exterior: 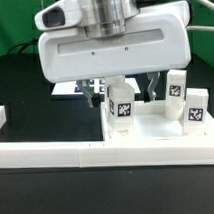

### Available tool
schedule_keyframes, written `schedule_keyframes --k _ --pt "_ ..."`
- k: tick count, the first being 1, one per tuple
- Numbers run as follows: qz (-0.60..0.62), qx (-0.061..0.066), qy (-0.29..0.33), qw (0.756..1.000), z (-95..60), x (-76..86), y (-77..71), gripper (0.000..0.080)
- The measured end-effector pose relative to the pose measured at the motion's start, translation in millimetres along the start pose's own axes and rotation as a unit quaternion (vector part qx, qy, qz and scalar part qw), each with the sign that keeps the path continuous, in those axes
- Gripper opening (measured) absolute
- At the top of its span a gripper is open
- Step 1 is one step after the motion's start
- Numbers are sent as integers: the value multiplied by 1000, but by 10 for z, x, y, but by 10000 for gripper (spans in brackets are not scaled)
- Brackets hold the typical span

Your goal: Assemble square table

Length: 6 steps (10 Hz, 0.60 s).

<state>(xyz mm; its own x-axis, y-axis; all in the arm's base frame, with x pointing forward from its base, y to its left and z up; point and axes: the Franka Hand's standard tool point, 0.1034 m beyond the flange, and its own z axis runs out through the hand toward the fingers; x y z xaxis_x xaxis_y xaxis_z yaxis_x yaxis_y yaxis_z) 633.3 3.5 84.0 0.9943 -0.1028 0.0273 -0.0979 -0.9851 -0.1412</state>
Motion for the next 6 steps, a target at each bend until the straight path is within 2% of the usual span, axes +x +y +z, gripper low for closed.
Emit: schedule_keyframes --k 1,3,4,5,6 --pt "-87 -11 12 996 46 -12 -19 649" --pt "-84 -9 8 996 83 -46 10 649" --pt "-67 -8 8 998 87 -48 6 520" --pt "-35 -7 8 999 93 -51 2 520" --pt "-3 -7 8 1000 96 -53 -1 383"
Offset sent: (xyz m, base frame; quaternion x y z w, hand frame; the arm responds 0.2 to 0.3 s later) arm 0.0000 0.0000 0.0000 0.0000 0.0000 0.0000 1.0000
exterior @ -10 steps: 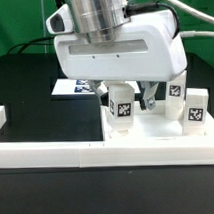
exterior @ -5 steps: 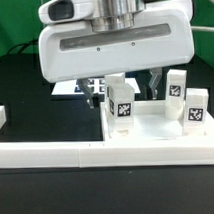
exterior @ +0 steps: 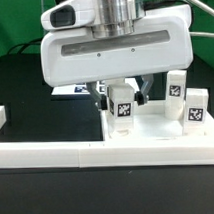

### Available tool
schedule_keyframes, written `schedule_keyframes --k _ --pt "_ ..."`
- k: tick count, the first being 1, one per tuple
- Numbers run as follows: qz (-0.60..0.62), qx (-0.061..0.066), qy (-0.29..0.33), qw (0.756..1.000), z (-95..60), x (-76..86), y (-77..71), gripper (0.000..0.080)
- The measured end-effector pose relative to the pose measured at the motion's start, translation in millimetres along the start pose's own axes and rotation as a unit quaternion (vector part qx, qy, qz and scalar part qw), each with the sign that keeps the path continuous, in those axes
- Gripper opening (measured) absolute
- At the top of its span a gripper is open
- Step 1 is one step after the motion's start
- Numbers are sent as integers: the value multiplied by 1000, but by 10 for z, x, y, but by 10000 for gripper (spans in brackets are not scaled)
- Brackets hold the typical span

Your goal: Assemble square table

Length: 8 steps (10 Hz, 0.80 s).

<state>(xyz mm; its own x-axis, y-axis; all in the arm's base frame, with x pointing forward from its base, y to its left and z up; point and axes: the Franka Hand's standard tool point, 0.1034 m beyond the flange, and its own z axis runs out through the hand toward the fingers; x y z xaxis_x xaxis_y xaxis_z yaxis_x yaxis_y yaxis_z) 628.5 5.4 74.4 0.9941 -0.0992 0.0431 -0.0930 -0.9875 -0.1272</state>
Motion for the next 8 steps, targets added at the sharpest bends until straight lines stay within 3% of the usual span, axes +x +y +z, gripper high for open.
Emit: schedule_keyframes --k 1,3,7,8 --pt "24 -2 0 1000 1 1 32 294" --pt "150 3 5 989 6 11 57 294" --pt "473 33 3 881 24 -13 147 294" --pt "485 32 2 874 25 -14 147 294"
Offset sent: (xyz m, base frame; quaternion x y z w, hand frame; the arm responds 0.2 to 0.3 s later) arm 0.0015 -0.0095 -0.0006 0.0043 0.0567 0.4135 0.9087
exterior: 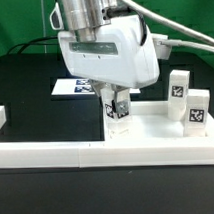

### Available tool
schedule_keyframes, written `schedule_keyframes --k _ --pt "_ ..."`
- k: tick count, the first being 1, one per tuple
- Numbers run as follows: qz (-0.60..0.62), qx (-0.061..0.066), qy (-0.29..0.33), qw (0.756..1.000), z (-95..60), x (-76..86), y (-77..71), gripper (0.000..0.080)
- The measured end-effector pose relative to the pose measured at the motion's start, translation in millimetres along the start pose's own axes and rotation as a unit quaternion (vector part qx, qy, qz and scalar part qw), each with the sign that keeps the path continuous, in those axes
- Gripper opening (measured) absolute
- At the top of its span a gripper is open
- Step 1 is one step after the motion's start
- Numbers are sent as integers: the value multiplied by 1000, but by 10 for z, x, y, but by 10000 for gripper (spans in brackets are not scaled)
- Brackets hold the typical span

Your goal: Assemble square table

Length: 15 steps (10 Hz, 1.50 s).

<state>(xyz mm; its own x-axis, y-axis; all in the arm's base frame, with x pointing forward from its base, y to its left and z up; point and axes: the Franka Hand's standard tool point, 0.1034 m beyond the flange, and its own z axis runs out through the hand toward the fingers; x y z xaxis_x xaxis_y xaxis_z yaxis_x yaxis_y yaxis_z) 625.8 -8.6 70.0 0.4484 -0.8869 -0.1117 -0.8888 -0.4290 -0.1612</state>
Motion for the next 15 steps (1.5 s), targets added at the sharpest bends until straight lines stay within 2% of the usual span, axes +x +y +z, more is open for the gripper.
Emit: schedule_keyframes --k 4,5,7,8,9,10,11,15 --pt "107 0 -1 994 3 10 16 294" --pt "221 4 -6 975 5 4 36 294" --pt "229 7 -10 973 7 0 47 294" --pt "198 7 -9 980 8 2 50 294" --pt "104 2 -4 995 13 -21 40 355" --pt "-36 -10 5 999 28 -120 -6 551" --pt "-100 -13 4 995 43 -168 -21 619" --pt "-246 -16 4 969 44 -132 -1 648"
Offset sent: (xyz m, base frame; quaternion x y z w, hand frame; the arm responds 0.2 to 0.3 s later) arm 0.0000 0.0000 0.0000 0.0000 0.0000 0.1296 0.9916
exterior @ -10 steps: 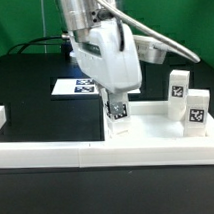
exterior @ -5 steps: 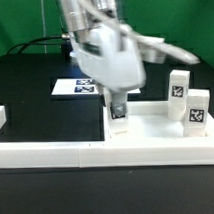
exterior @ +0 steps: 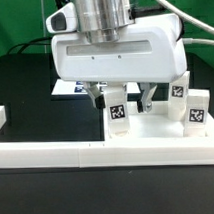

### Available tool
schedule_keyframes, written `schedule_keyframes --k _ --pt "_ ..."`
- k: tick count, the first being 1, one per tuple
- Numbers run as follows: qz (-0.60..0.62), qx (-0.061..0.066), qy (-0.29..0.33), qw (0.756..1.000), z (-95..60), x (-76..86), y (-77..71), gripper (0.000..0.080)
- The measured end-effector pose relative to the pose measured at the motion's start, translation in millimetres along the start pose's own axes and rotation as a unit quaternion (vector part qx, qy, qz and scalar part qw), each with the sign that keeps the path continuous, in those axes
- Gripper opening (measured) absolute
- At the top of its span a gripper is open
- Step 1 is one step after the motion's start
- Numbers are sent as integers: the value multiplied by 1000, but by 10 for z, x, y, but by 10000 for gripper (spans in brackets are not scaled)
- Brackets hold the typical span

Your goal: Assemble square table

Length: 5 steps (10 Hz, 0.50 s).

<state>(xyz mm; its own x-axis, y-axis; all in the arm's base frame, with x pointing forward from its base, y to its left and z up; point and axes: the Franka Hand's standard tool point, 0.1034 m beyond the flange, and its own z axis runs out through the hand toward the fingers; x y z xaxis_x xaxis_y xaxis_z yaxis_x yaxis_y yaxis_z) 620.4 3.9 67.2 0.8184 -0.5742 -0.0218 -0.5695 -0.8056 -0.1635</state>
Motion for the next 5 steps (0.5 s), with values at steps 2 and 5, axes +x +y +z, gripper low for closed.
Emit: schedule_keyframes --k 2,5 --pt "-253 -17 7 967 -35 54 -7 649" --pt "-279 -16 4 960 -12 16 -37 547"
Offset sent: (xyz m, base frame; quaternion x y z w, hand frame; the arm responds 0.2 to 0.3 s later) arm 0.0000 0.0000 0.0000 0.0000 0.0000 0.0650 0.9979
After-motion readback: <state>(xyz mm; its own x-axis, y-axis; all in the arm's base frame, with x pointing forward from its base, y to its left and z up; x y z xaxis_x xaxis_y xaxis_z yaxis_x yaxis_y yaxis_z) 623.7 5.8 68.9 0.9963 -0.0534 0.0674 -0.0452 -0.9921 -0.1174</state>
